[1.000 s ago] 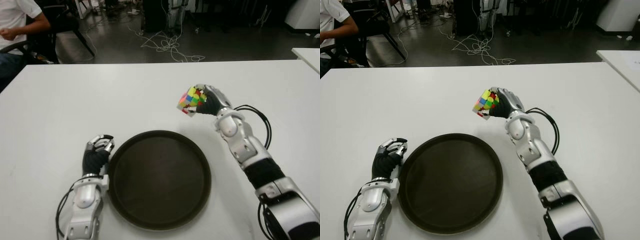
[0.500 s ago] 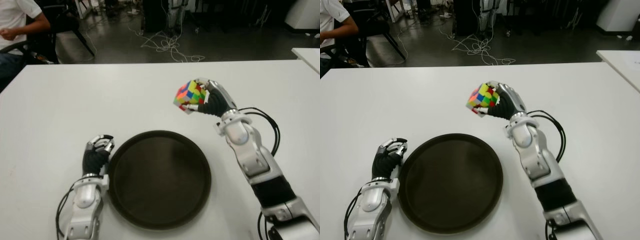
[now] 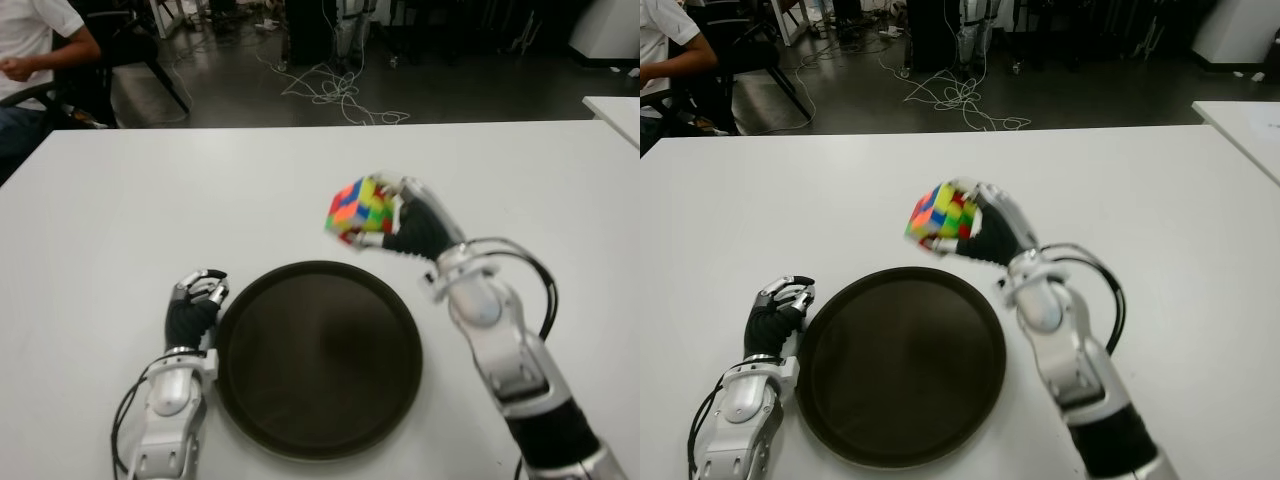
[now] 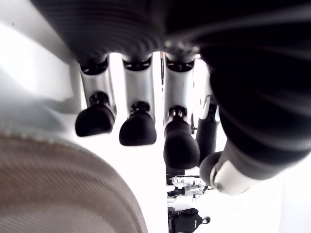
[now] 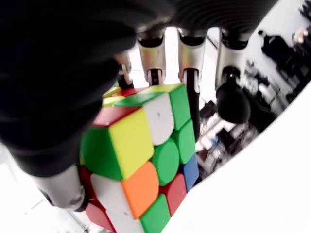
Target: Pick up the Rubik's Cube and put it in the plate
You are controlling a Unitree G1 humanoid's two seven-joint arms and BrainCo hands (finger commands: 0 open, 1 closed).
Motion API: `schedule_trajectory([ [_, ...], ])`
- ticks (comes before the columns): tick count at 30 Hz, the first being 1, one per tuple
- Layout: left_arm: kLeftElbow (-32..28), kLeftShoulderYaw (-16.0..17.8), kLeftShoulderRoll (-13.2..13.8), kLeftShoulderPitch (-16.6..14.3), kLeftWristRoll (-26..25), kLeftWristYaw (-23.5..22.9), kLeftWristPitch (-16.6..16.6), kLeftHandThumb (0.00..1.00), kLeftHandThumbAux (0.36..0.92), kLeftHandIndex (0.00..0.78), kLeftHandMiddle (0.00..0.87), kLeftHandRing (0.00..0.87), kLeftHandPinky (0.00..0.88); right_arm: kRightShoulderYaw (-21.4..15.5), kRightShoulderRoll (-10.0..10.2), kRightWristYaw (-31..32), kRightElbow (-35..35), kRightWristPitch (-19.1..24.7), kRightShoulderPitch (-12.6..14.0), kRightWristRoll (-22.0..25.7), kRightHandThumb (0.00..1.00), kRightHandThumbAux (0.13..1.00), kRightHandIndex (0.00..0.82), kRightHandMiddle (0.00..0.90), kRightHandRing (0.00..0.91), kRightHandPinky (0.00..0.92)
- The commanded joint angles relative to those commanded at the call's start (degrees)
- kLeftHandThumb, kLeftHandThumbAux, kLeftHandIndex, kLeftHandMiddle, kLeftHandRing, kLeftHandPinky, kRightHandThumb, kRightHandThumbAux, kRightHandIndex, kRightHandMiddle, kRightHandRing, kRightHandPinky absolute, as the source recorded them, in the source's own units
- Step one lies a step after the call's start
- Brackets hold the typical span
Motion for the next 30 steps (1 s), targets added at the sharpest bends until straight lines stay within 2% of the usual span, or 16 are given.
schedule_trajectory([
  [6, -0.3, 0.3, -0.5, 0.1, -0.5, 0.4, 0.5, 0.711, 0.704, 0.444, 0.811, 0.824, 0.812, 0.9, -1.7, 5.4, -1.0, -0.4, 0.2, 1.9, 0.682, 0.732, 0.437, 0.780, 0.799, 0.787],
  [10, -0.5, 0.3, -0.7, 0.2, -0.6, 0.4, 0.5, 0.711, 0.704, 0.444, 0.809, 0.824, 0.809, 1.1, -2.2, 6.8, -1.5, -0.5, 0.4, 1.9, 0.682, 0.733, 0.437, 0.777, 0.794, 0.782],
  [16, -0.6, 0.4, -0.8, 0.3, -0.6, 0.3, 0.5, 0.710, 0.704, 0.444, 0.805, 0.821, 0.811, 3.4, -5.4, 12.5, -3.2, -0.1, -0.2, 0.4, 0.682, 0.735, 0.436, 0.776, 0.794, 0.776],
  [22, -0.5, 0.4, -0.8, 0.3, -0.7, 0.1, 0.4, 0.710, 0.704, 0.444, 0.808, 0.821, 0.813, 5.0, -6.5, 15.4, -4.8, 1.3, -0.4, -1.9, 0.683, 0.735, 0.436, 0.778, 0.789, 0.765],
  [25, -0.7, 0.4, -0.8, 0.4, -0.7, 0.1, 0.4, 0.710, 0.704, 0.444, 0.808, 0.820, 0.812, 7.5, -8.0, 17.5, -5.8, 1.6, -1.2, -6.3, 0.683, 0.736, 0.436, 0.786, 0.792, 0.766],
  [30, -0.7, 0.4, -0.9, 0.5, -0.8, 0.0, 0.3, 0.710, 0.704, 0.444, 0.810, 0.820, 0.812, 8.9, -9.5, 20.6, -5.8, 1.0, -2.2, -8.7, 0.683, 0.736, 0.436, 0.786, 0.787, 0.759],
])
